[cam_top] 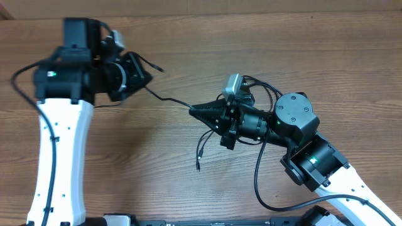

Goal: Untangle cables

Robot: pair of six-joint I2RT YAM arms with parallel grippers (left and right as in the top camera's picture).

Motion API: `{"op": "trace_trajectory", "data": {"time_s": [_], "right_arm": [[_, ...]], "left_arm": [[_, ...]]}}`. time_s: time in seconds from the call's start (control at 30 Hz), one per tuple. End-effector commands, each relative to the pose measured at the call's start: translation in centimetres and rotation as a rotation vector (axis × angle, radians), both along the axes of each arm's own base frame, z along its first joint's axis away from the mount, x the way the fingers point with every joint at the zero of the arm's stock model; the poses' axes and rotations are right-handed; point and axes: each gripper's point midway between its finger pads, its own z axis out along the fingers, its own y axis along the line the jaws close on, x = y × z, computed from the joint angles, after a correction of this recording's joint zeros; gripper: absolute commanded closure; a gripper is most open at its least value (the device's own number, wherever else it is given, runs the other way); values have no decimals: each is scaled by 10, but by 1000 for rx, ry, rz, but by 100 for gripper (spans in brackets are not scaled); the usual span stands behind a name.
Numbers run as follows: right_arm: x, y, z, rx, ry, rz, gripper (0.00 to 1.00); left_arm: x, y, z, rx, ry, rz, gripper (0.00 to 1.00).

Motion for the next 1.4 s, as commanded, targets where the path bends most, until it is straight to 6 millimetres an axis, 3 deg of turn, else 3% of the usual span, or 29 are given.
{"op": "trace_trajectory", "data": {"time_s": [0.0, 0.1, 0.23, 0.27, 0.37, 0.4, 0.47, 0.6, 0.73, 0.9, 1.0, 1.03, 1.07, 1.13, 1.23, 1.37], "right_arm": [[-3, 6, -1, 10, 58, 52, 96], [0, 8, -7, 1, 73, 50, 96], [3, 6, -4, 11, 66, 40, 96], [7, 2, 0, 24, 59, 24, 96], [39, -19, 8, 51, 74, -127, 96], [50, -29, 9, 52, 71, -179, 96], [76, -55, 12, 32, 44, -302, 96], [114, -113, 29, -28, -10, -516, 96], [134, -190, 74, -50, -65, -740, 96], [136, -294, 138, -30, -139, -1014, 96], [121, -338, 180, -22, -216, -1076, 96], [113, -365, 202, -28, -268, -1141, 96], [110, -383, 210, -34, -289, -1197, 96], [109, -414, 216, -83, -331, -1287, 96], [122, -447, 200, -169, -332, -1345, 96], [154, -513, 137, -340, -177, -1514, 96]], "left_arm": [[-4, -30, -20, -26, 33, -65, 96], [-3, -38, -28, 2, 22, -83, 96], [-1, -30, -42, 95, 30, -47, 96], [-3, -30, -46, 104, 36, -49, 90], [-9, -33, -59, 123, 68, -60, 45], [-11, -33, -63, 125, 80, -62, 36], [-14, -32, -71, 130, 102, -63, 24], [-19, -31, -83, 137, 132, -66, 11], [-23, -30, -93, 142, 154, -67, 3], [-29, -29, -105, 148, 185, -69, 0], [-31, -28, -111, 151, 196, -69, 0], [-32, -28, -114, 152, 203, -70, 0], [-33, -28, -115, 152, 206, -70, 0], [-33, -28, -115, 153, 207, -70, 0], [-33, -28, -115, 153, 207, -70, 0], [-33, -27, -115, 157, 206, -68, 0]]}}
